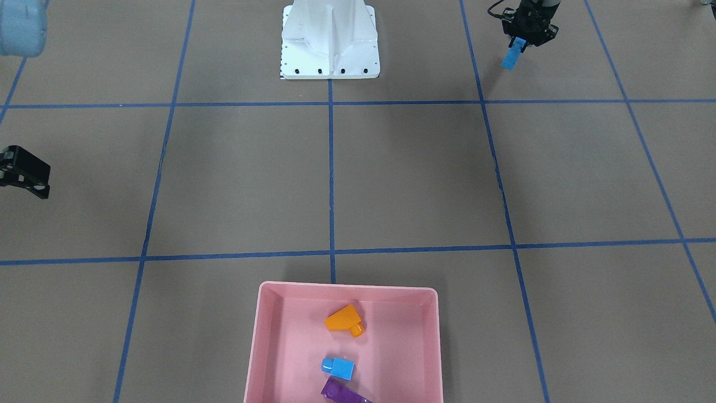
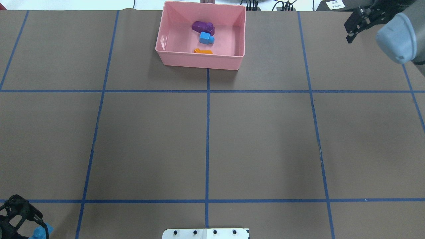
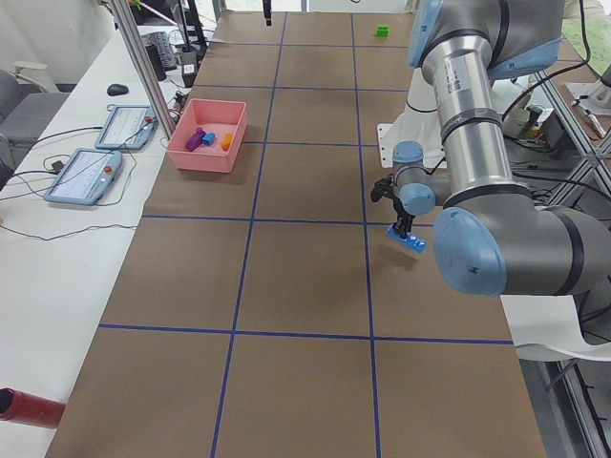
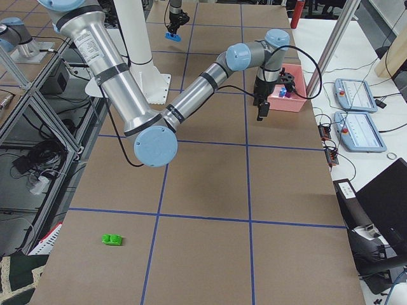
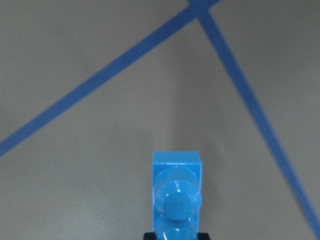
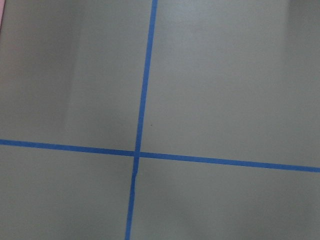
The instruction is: Put all blocks into box
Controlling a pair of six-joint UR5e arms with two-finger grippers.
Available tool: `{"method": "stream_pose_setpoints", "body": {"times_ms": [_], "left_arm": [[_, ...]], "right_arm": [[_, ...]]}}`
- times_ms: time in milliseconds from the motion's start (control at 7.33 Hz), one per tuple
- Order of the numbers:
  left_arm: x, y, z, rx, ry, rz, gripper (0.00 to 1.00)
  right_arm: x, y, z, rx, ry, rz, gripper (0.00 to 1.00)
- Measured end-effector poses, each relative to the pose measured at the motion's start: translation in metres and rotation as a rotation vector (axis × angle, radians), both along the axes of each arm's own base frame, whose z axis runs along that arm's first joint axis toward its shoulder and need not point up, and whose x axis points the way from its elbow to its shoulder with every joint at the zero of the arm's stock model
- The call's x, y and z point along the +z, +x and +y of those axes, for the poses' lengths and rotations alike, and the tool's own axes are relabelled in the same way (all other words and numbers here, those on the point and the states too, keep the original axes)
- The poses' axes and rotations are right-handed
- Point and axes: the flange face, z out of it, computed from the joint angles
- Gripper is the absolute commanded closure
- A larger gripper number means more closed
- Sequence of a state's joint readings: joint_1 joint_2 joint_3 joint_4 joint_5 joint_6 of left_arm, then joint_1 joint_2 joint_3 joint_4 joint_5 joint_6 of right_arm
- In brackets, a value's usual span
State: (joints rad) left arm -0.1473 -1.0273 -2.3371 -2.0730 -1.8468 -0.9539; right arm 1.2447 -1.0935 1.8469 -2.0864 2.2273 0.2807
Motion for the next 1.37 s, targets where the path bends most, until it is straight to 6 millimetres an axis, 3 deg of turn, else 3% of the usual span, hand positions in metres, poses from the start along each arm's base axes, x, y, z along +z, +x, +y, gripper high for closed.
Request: {"method": "stream_pose_setpoints", "body": {"times_ms": [410, 683, 956, 1365], "left_arm": [[-0.057, -0.035, -0.074, -0.118, -0.144, 0.193, 1.00], [-0.093, -0.034, -0.138, -0.209, -0.164, 0.235, 1.00], [-0.141, -0.026, -0.201, -0.282, -0.165, 0.215, 1.00], [-0.220, -0.032, -0.318, -0.445, -0.191, 0.211, 1.00]], "right_arm": [[0.090, 0.059, 0.070, -0.105, 0.024, 0.021, 0.01], [0.146, 0.087, 0.122, -0.154, 0.009, 0.021, 0.01], [0.216, 0.111, 0.185, -0.152, 0.033, 0.014, 0.00], [0.303, 0.135, 0.273, -0.134, -0.006, 0.014, 0.01]]}}
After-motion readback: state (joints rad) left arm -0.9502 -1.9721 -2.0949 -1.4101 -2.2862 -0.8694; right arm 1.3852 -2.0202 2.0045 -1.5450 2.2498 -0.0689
